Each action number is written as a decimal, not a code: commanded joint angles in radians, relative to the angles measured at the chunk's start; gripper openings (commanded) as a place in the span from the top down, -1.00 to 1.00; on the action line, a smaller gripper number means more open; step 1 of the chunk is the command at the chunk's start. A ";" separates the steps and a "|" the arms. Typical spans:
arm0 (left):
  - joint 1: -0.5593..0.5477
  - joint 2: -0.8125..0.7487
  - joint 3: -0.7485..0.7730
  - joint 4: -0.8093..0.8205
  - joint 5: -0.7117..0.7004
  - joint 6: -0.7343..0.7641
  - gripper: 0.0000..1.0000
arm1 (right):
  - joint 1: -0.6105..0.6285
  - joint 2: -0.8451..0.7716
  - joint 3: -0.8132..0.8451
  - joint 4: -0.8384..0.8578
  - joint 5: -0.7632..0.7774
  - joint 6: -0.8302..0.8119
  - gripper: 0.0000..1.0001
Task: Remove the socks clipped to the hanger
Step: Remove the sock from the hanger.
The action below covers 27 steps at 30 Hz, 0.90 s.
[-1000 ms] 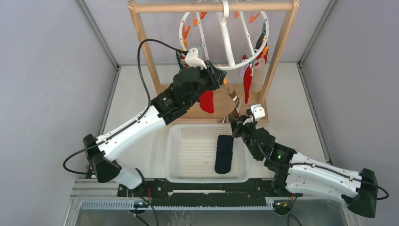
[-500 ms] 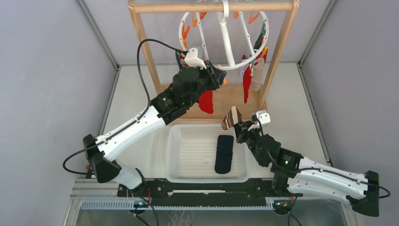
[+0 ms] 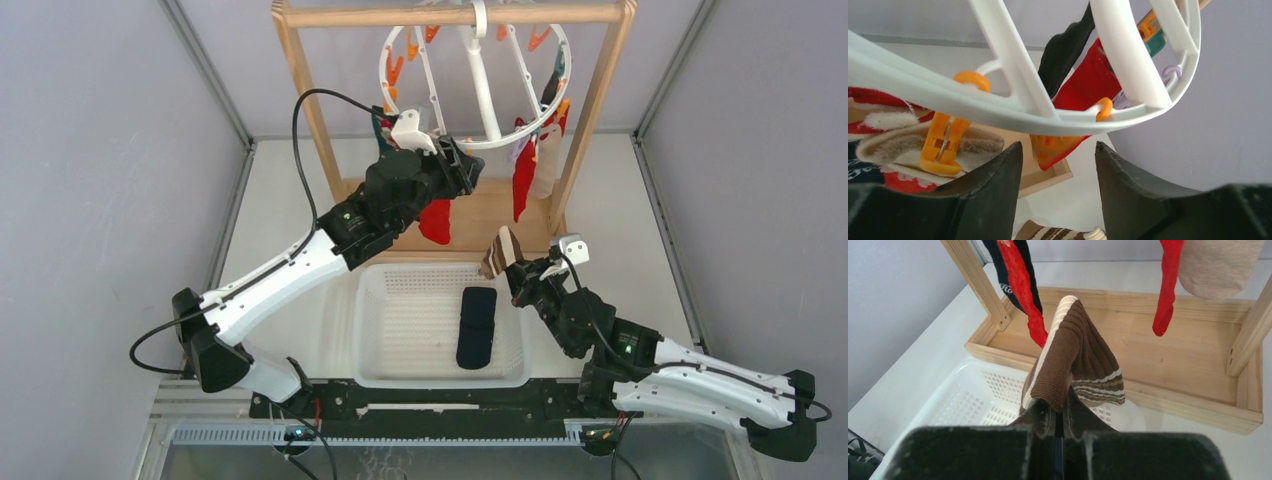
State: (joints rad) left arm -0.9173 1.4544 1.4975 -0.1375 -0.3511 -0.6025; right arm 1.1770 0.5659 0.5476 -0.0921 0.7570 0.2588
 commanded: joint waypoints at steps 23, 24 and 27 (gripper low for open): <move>-0.011 -0.169 -0.171 -0.044 0.132 0.067 -1.00 | 0.172 0.079 0.247 -0.188 -0.080 -0.015 1.00; -0.016 -0.185 -0.182 -0.047 0.133 0.070 -0.99 | 0.176 0.082 0.250 -0.190 -0.088 -0.014 1.00; -0.026 -0.242 -0.222 -0.055 0.138 0.076 -1.00 | 0.185 0.098 0.252 -0.190 -0.124 -0.014 1.00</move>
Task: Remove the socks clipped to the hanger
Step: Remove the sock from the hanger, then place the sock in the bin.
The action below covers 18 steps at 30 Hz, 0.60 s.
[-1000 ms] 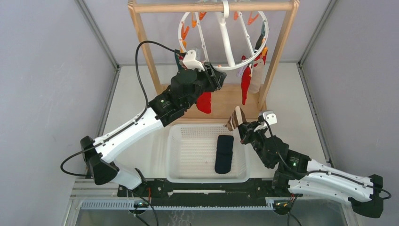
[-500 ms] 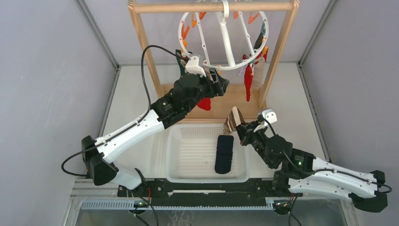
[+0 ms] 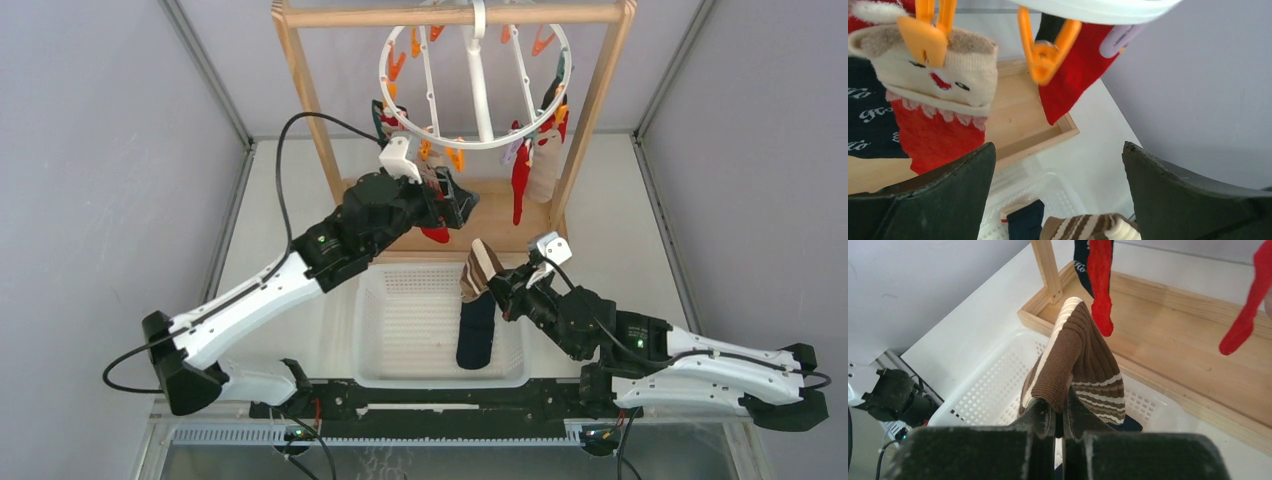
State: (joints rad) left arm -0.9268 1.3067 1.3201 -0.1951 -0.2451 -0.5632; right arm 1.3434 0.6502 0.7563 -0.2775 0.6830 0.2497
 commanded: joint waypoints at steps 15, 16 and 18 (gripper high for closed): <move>-0.026 -0.479 -0.409 -0.065 -0.073 -0.005 -0.99 | 0.027 0.145 0.061 0.097 -0.309 -0.120 1.00; -0.026 -0.508 -0.435 -0.068 -0.078 -0.014 -0.99 | 0.026 0.163 0.066 0.107 -0.313 -0.132 1.00; -0.026 -0.561 -0.487 -0.075 -0.090 -0.031 -1.00 | 0.024 0.200 0.070 0.138 -0.310 -0.161 1.00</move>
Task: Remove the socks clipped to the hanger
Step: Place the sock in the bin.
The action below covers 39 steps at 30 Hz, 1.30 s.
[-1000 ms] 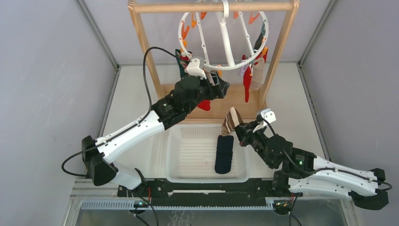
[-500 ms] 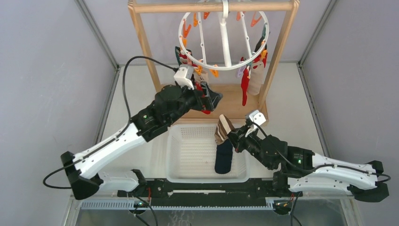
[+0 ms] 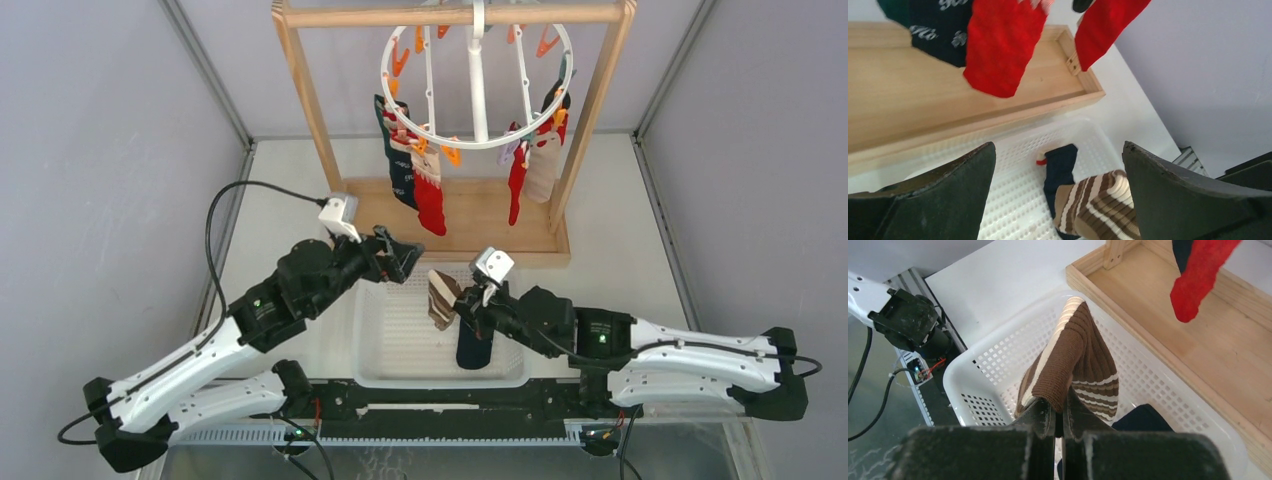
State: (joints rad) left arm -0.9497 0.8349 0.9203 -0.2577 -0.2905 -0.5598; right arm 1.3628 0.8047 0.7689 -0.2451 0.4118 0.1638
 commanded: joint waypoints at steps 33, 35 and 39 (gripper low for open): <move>-0.008 -0.383 -0.293 -0.126 -0.079 -0.113 -1.00 | -0.019 0.615 0.059 0.358 0.007 -0.298 1.00; -0.008 -0.385 -0.289 -0.133 -0.081 -0.112 -1.00 | -0.007 0.612 0.059 0.325 -0.020 -0.268 1.00; -0.011 -0.384 -0.284 -0.143 -0.085 -0.112 -1.00 | 0.033 0.597 0.049 0.275 -0.065 -0.213 0.90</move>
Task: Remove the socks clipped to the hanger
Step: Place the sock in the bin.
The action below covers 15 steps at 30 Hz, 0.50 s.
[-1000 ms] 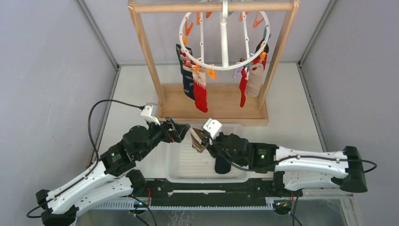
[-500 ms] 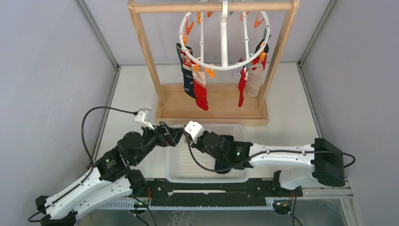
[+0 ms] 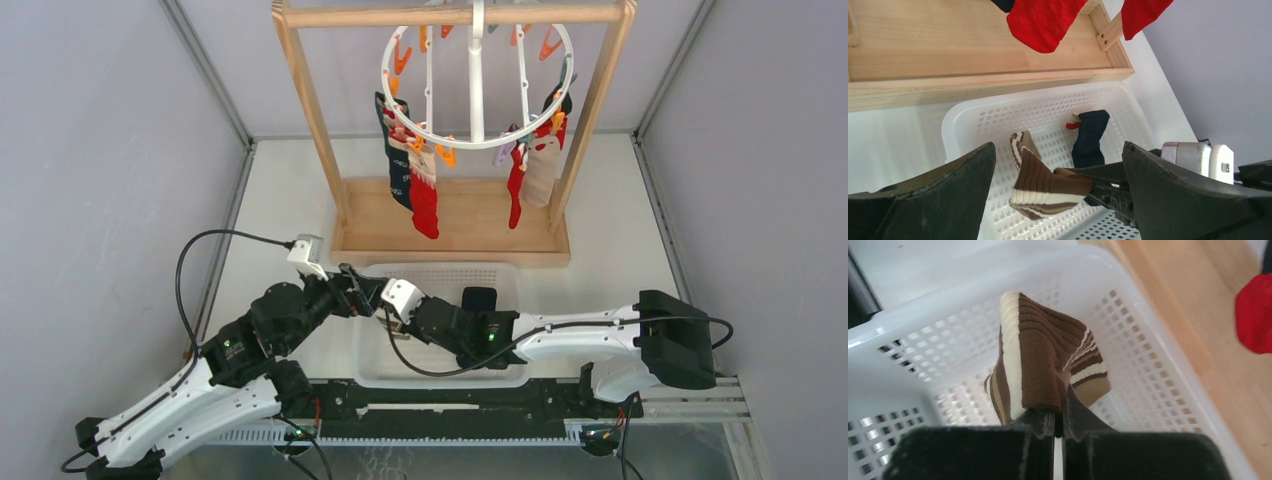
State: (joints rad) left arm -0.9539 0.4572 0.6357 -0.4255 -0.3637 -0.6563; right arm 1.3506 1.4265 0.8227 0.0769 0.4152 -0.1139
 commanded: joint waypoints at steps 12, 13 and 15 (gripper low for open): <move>-0.011 -0.001 -0.004 0.024 -0.012 -0.017 -1.00 | 0.140 0.052 -0.020 -0.148 -0.061 0.212 -0.14; -0.011 -0.003 -0.005 0.021 -0.013 -0.017 -0.99 | 0.149 0.051 -0.020 -0.151 -0.056 0.219 -0.19; -0.011 -0.005 -0.002 0.016 -0.016 -0.016 -0.99 | 0.164 0.039 -0.020 -0.160 -0.034 0.234 -0.34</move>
State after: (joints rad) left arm -0.9600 0.4580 0.6353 -0.4397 -0.3714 -0.6590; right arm 1.4822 1.4837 0.8005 -0.0719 0.3550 0.0570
